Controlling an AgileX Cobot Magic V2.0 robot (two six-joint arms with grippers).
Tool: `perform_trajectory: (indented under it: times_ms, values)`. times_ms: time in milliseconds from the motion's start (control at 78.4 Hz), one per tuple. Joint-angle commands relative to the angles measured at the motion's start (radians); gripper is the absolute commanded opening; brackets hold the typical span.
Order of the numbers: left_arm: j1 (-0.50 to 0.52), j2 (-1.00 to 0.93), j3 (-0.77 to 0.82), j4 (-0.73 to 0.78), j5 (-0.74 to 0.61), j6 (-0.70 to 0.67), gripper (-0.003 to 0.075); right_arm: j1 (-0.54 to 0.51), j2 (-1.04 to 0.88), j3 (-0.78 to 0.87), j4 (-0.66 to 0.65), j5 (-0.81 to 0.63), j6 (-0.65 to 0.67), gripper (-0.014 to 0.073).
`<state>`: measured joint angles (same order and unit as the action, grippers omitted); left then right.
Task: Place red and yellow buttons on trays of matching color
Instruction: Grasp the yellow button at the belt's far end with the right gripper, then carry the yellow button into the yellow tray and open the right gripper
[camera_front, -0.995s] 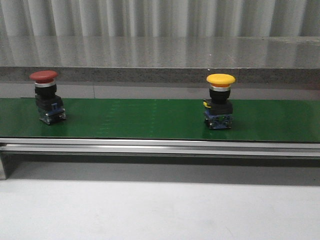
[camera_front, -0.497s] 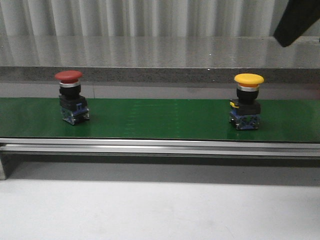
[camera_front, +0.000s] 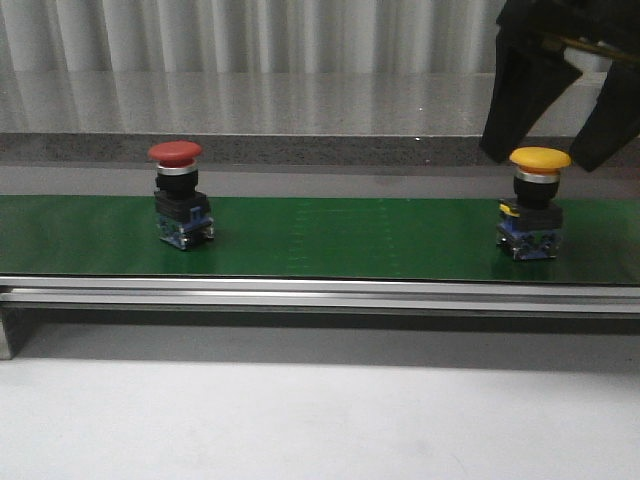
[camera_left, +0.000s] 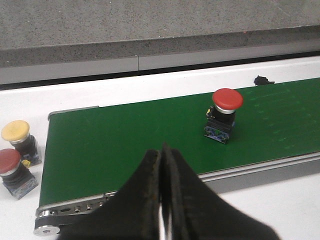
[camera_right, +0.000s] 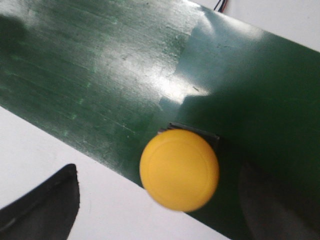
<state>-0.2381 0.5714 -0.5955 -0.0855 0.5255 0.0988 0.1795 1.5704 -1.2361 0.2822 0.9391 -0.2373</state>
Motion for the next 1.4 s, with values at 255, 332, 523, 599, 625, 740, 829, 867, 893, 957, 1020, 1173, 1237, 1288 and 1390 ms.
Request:
perform_trajectory:
  times_ms: [255, 332, 523, 599, 625, 740, 829, 867, 893, 957, 1020, 1173, 1237, 1288, 1390]
  values:
    - [-0.009, 0.001, -0.029, -0.015, -0.079, 0.002, -0.002, 0.002, 0.035, -0.036, -0.015, -0.049, -0.036, 0.0125]
    - [-0.009, 0.001, -0.029, -0.015, -0.079, 0.002, -0.002, 0.001, 0.021, -0.036, -0.015, -0.053, -0.035, 0.0111]
    - [-0.009, 0.001, -0.029, -0.015, -0.079, 0.002, -0.002, -0.013, -0.086, 0.013, -0.027, -0.088, 0.052, 0.0111]
    - [-0.009, 0.001, -0.029, -0.015, -0.079, 0.002, -0.002, -0.03, -0.143, 0.054, -0.07, -0.119, 0.114, 0.0111]
    - [-0.009, 0.001, -0.029, -0.015, -0.079, 0.002, -0.002, -0.037, -0.159, 0.064, -0.085, -0.123, 0.133, 0.0111]
    - [-0.009, 0.001, -0.029, -0.015, -0.079, 0.002, -0.002, -0.079, -0.231, 0.111, -0.158, -0.122, 0.22, 0.0111]
    - [-0.009, 0.001, -0.029, -0.015, -0.079, 0.002, -0.002, -0.12, -0.281, 0.142, -0.219, -0.109, 0.287, 0.0111]
    - [-0.009, 0.001, -0.029, -0.015, -0.079, 0.002, -0.002, -0.158, -0.313, 0.164, -0.263, -0.101, 0.336, 0.0111]
    - [-0.009, 0.001, -0.029, -0.015, -0.079, 0.002, -0.002, -0.168, -0.327, 0.174, -0.282, -0.098, 0.347, 0.0111]
    - [-0.009, 0.001, -0.029, -0.015, -0.079, 0.002, -0.002, -0.217, -0.365, 0.204, -0.323, -0.086, 0.39, 0.0111]
    - [-0.009, 0.001, -0.029, -0.015, -0.079, 0.002, -0.002, -0.272, -0.393, 0.228, -0.346, -0.075, 0.427, 0.0111]
    - [-0.009, 0.001, -0.029, -0.015, -0.079, 0.002, -0.002, -0.42, -0.444, 0.296, -0.353, -0.074, 0.449, 0.0111]
    - [-0.009, 0.001, -0.029, -0.015, -0.079, 0.002, -0.002, -0.478, -0.451, 0.32, -0.353, -0.073, 0.449, 0.0111]
    - [-0.009, 0.001, -0.029, -0.015, -0.079, 0.002, -0.002, -0.524, -0.452, 0.338, -0.352, -0.073, 0.449, 0.0111]
    - [-0.009, 0.001, -0.029, -0.015, -0.079, 0.002, -0.002, -0.605, -0.452, 0.371, -0.351, -0.083, 0.451, 0.0111]
